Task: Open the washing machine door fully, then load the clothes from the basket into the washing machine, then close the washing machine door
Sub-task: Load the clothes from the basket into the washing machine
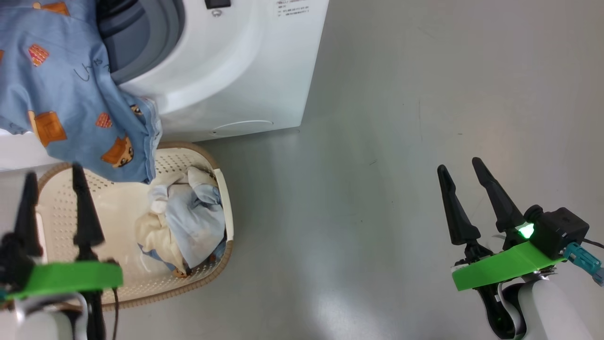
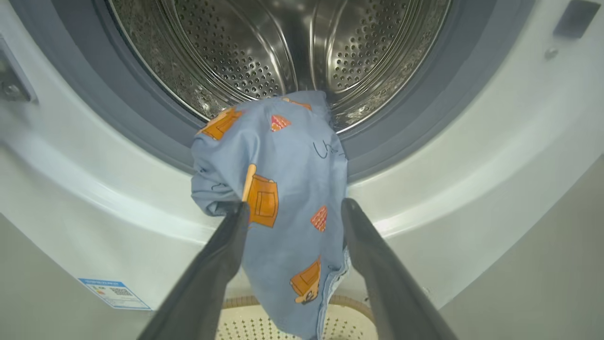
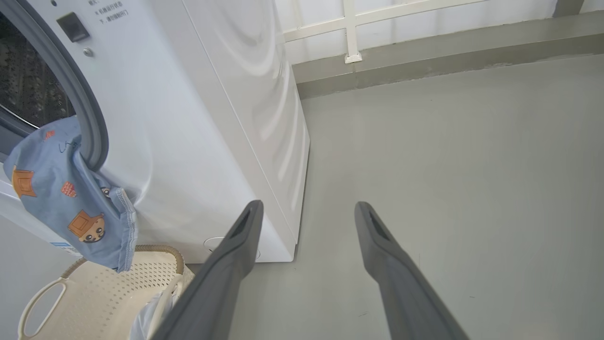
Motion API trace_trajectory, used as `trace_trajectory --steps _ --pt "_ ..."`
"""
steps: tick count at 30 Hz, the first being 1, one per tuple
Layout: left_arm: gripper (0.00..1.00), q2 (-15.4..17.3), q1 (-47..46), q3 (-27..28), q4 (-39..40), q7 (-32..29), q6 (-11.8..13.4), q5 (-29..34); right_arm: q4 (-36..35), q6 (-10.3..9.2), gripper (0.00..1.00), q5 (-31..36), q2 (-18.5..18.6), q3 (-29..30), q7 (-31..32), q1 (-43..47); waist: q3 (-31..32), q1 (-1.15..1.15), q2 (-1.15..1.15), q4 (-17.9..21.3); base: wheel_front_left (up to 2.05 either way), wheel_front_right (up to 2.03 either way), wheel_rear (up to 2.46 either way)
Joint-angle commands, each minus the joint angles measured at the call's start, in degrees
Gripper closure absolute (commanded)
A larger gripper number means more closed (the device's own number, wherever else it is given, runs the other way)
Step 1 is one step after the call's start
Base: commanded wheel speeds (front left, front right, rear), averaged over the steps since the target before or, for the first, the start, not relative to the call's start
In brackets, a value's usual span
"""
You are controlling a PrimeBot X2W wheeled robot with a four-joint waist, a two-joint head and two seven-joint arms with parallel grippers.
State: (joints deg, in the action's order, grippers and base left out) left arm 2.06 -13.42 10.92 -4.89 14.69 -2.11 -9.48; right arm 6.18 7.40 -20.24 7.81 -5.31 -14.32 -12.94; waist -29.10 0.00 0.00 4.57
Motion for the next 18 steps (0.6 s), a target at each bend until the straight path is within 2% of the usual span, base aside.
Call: trace_trajectory --steps 1,12,18 --pt "0.0 1.0 1.7 1.3 1.8 0.3 0.7 -0.8 -1.1 0.09 0.0 0.2 0.5 -1.5 -0.7 1.0 0.0 0.0 0.0 0.0 0.0 0.0 0.0" --pt "0.0 0.8 9.5 -1.9 3.2 0.3 3.9 -3.3 -0.9 0.09 0.0 -0.1 0.6 -1.7 -0.7 1.0 0.5 0.0 0.0 0.2 0.0 0.0 0.0" --pt "0.0 0.8 10.3 -3.0 3.7 0.3 4.8 -4.4 -1.1 0.09 0.0 0.0 0.7 -1.5 -0.7 1.1 0.5 0.0 0.0 0.0 0.0 0.0 0.0"
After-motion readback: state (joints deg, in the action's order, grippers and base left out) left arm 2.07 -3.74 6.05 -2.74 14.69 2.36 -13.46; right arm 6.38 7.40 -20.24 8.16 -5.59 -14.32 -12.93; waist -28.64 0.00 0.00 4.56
